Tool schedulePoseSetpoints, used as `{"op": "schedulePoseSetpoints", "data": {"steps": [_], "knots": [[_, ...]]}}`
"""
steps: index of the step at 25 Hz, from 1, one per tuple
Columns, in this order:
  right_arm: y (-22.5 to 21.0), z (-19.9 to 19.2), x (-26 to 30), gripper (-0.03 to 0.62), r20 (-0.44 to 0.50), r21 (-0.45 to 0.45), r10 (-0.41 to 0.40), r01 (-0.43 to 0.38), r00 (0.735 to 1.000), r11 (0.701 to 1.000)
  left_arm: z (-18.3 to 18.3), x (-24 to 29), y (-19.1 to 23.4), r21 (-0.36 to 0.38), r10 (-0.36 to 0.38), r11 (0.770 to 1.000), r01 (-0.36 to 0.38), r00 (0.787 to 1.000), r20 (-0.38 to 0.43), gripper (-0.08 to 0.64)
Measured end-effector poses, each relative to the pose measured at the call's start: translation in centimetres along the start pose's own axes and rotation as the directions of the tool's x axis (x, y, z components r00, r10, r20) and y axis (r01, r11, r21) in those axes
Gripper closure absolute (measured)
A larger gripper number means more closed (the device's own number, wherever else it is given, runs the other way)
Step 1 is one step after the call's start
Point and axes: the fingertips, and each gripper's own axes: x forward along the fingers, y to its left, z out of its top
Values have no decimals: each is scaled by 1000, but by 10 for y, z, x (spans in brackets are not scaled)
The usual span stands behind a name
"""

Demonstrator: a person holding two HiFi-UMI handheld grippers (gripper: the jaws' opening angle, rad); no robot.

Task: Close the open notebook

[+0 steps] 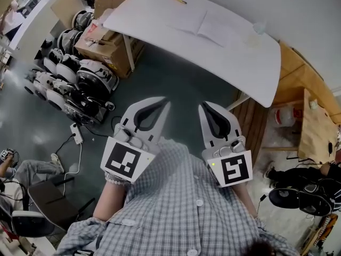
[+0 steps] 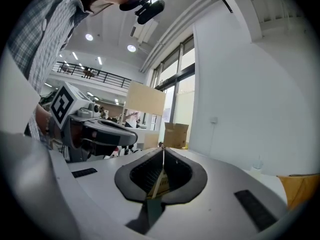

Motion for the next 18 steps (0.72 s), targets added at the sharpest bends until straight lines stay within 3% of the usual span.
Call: {"op": "schedulePoseSetpoints", "data": {"steps": [8,18], "knots": [[12,6,38,569,26,4,-43,43,999,999,-6,-11,46,10,-14,1000,14,1000,-8,562],[20,-3,50,569,-37,-23,-110,109,993,994,-18,-11,71,-24,-60,998,60,998,2,561]]}}
